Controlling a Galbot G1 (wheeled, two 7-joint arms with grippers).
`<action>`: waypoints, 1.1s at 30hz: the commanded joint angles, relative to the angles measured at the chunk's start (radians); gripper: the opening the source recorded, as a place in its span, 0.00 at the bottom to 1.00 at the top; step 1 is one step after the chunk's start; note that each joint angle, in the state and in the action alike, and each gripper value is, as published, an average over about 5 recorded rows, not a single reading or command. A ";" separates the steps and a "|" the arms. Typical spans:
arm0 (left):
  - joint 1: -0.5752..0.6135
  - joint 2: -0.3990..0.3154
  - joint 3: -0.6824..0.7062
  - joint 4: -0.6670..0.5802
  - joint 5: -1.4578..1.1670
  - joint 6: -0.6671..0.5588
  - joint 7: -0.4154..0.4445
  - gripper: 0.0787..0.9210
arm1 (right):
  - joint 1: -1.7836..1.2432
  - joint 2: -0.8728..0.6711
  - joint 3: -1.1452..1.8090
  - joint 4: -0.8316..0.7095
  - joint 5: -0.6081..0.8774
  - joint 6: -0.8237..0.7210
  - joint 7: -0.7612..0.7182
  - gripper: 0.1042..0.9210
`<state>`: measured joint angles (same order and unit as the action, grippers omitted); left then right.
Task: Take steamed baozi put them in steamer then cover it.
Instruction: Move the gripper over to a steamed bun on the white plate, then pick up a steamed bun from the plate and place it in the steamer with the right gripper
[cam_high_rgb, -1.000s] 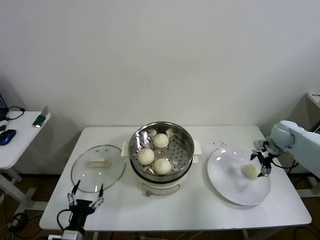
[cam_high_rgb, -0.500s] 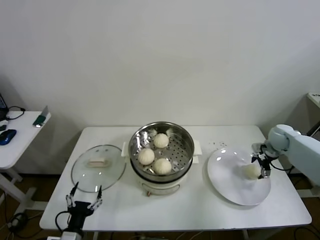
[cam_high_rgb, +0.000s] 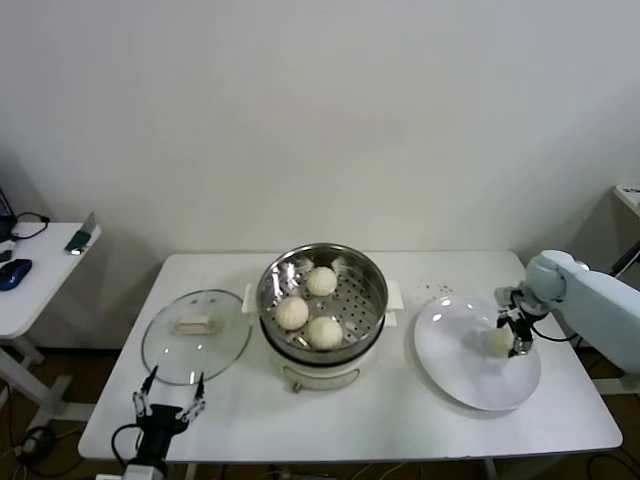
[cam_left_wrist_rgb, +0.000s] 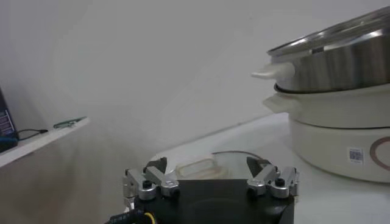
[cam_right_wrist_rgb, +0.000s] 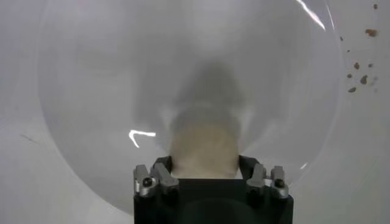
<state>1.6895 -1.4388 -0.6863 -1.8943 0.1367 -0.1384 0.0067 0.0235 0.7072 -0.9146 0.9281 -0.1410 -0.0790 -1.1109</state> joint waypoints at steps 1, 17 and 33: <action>0.001 -0.001 0.001 -0.001 0.003 -0.001 0.000 0.88 | 0.015 0.002 -0.012 -0.001 0.015 0.000 -0.001 0.72; 0.029 -0.009 0.035 -0.025 -0.002 -0.010 -0.002 0.88 | 0.723 0.105 -0.563 0.147 0.566 -0.129 0.014 0.71; 0.036 0.011 0.084 -0.089 -0.001 0.002 -0.001 0.88 | 0.942 0.350 -0.748 0.375 1.037 -0.321 0.172 0.71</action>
<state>1.7193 -1.4340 -0.6143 -1.9625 0.1363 -0.1363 0.0054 0.8082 0.9378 -1.5286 1.1884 0.6115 -0.3067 -1.0211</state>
